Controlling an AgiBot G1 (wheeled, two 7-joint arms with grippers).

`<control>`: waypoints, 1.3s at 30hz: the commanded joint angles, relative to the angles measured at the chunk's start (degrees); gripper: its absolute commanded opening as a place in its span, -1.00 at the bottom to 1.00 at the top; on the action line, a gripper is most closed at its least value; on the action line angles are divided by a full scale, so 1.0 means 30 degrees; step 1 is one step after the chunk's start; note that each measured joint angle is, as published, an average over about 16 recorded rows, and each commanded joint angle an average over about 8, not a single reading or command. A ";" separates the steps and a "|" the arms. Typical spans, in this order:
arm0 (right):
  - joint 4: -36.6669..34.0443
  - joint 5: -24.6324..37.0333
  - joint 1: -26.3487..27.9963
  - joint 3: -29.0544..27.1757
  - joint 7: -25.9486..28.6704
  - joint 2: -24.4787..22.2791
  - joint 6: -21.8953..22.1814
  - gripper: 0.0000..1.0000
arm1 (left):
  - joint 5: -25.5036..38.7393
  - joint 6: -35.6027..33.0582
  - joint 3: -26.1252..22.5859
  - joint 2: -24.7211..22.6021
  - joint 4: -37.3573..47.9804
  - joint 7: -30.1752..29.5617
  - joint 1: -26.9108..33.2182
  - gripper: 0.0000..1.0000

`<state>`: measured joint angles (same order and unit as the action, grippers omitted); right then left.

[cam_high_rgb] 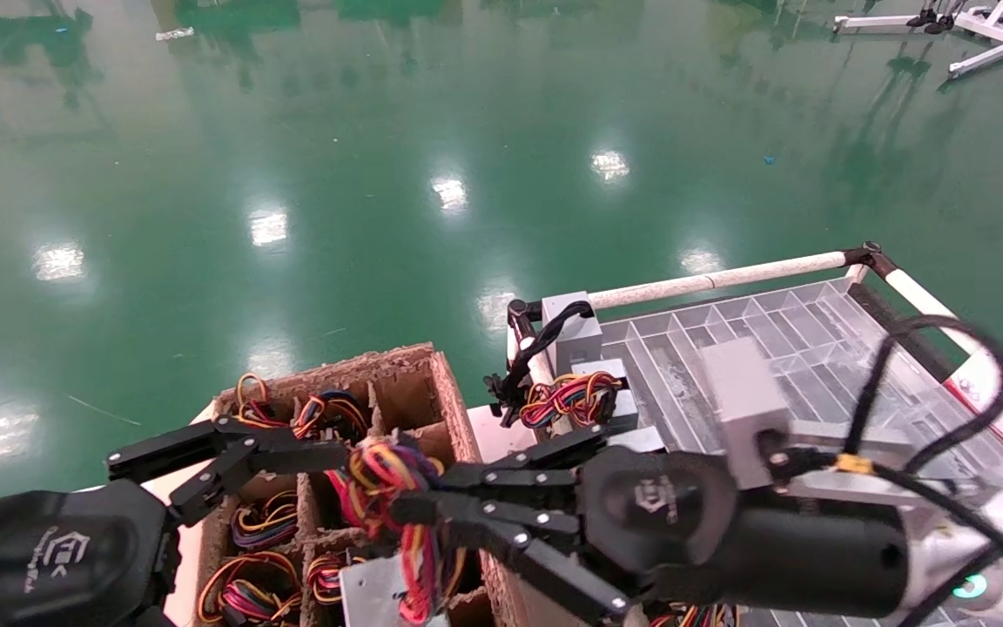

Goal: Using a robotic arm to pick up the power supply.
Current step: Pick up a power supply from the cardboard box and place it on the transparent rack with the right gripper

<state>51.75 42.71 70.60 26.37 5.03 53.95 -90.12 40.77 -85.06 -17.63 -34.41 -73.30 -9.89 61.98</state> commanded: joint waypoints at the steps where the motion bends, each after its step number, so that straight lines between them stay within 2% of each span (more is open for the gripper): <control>1: 0.0072 -0.0321 -0.0071 -0.0035 -0.0076 -0.0293 0.0006 -1.00 | -0.0001 0.0001 -0.0002 0.0001 0.0000 0.0001 0.0000 1.00; 10: 0.0335 -0.1688 0.0008 -0.0531 -0.0448 -0.1557 0.0108 -1.00 | -0.0006 0.0004 -0.0009 0.0004 0.0000 0.0004 0.0002 1.00; 16: -0.0098 -0.2054 0.0875 -0.0782 -0.0677 -0.2374 0.0075 -1.00 | -0.0009 0.0006 -0.0013 0.0005 0.0000 0.0007 0.0003 1.00; 30: -0.2701 -0.0925 0.5727 0.0003 -0.1230 -0.4438 -0.0193 -1.00 | -0.0017 0.0010 -0.0024 0.0010 0.0000 0.0012 0.0006 1.00; 39: -0.4923 0.1686 0.9097 0.1970 -0.2493 -0.4277 -0.0136 -1.00 | -0.0021 0.0013 -0.0031 0.0013 0.0000 0.0016 0.0007 1.00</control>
<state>36.72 47.57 98.00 32.08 -2.63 41.39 -90.54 40.71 -85.02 -17.72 -34.38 -73.30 -9.84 62.00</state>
